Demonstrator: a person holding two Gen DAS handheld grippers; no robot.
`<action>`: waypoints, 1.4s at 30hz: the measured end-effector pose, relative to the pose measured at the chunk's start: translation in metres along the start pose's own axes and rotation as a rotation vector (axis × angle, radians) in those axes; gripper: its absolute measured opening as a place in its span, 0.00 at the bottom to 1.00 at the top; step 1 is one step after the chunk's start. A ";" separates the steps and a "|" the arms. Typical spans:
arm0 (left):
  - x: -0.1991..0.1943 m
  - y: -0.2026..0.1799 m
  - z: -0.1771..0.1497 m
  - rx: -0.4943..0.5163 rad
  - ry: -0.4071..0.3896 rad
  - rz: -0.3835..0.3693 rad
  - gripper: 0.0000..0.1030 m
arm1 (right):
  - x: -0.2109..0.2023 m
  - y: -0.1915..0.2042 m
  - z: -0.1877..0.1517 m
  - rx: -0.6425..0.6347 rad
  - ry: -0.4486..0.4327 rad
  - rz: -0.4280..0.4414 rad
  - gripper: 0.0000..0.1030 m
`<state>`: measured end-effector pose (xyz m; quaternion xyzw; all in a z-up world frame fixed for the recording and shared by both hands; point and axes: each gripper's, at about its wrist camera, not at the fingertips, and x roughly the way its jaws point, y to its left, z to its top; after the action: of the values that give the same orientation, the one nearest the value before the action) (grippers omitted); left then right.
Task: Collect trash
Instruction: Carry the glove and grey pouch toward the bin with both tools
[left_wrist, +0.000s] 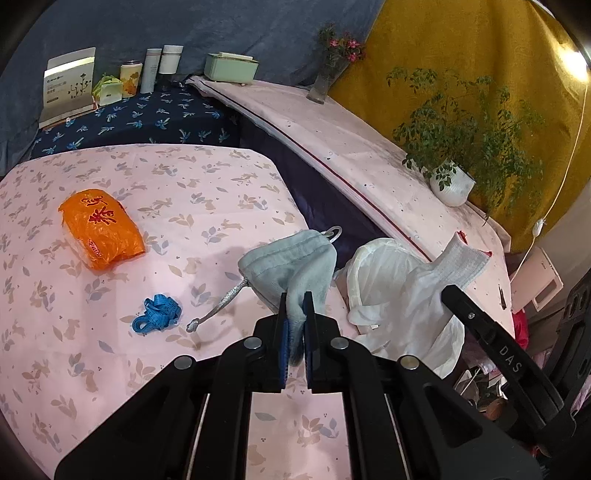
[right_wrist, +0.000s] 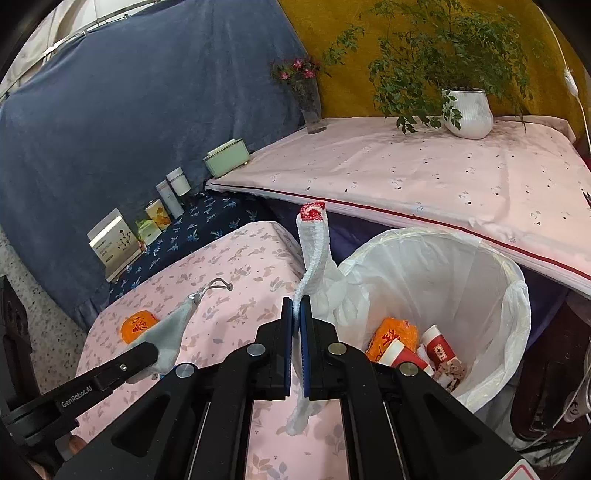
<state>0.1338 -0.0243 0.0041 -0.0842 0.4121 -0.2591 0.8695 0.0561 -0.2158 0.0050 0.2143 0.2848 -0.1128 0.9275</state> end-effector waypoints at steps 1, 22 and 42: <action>0.003 -0.001 -0.003 0.006 0.007 0.010 0.06 | -0.001 -0.002 -0.001 0.001 0.003 0.000 0.04; 0.009 0.045 -0.060 0.008 0.074 0.124 0.56 | 0.007 0.022 -0.022 -0.044 0.051 0.032 0.04; 0.057 -0.031 -0.065 0.201 0.124 0.148 0.04 | -0.007 -0.012 -0.013 -0.034 0.028 -0.044 0.04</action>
<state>0.1028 -0.0755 -0.0648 0.0501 0.4421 -0.2390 0.8631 0.0404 -0.2201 -0.0048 0.1939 0.3041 -0.1253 0.9243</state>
